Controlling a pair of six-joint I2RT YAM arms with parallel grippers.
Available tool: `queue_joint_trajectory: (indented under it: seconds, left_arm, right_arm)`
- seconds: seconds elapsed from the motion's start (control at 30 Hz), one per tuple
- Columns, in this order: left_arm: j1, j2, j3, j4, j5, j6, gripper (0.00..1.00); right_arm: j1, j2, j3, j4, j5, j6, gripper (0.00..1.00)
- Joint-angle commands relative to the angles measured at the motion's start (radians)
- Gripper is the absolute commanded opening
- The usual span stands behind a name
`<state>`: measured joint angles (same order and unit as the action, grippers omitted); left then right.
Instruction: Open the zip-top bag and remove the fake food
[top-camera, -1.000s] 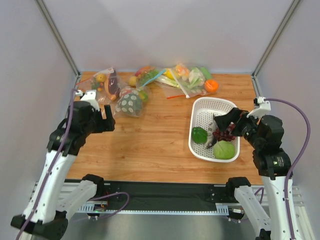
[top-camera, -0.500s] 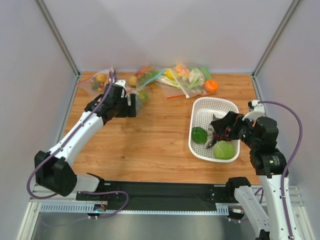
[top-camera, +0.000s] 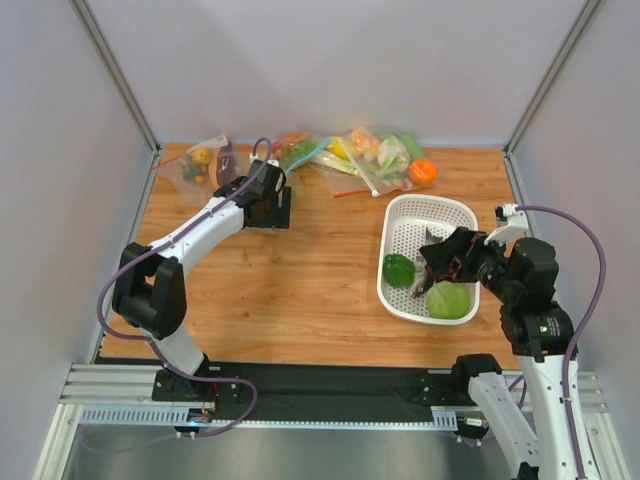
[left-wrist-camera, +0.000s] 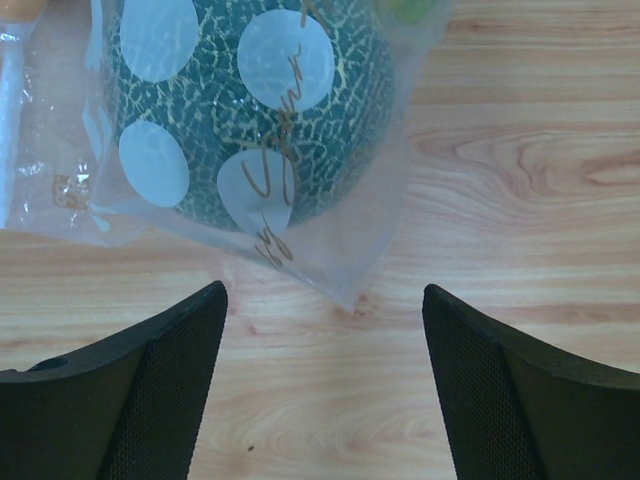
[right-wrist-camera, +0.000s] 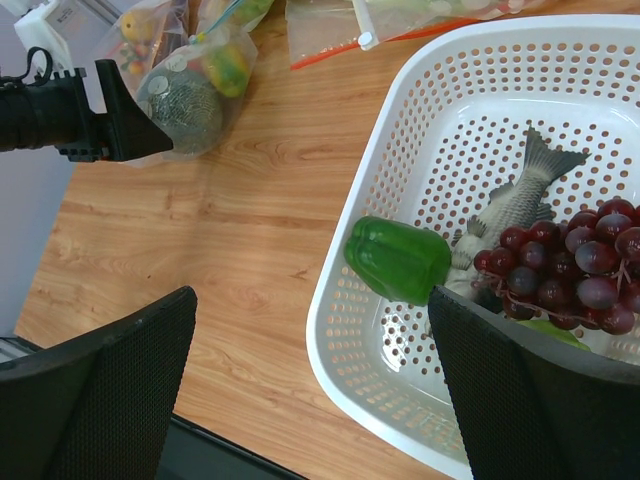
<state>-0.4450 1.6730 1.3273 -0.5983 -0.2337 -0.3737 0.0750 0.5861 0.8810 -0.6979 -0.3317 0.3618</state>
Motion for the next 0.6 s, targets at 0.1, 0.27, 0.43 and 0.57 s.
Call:
queue_joint_trajectory:
  seconds: [0.1,0.27,0.43,0.57]
  left_arm:
    - [-0.017,0.063,0.039,0.051,-0.090,-0.021,0.75]
    - [-0.023,0.082,0.020,0.055,-0.145,-0.014,0.57]
    - [-0.023,0.070,-0.013,0.077,-0.135,0.024,0.14]
    - [-0.023,0.051,-0.042,0.068,-0.125,0.054,0.00]
  right_arm:
    - [-0.003,-0.009,-0.011,0.002,-0.023,-0.015,1.00]
    - [-0.003,-0.003,-0.013,0.005,-0.026,-0.020,1.00]
    - [-0.003,0.003,-0.025,0.028,-0.035,-0.004,1.00]
    - [-0.003,0.007,-0.037,0.041,-0.047,0.008,1.00]
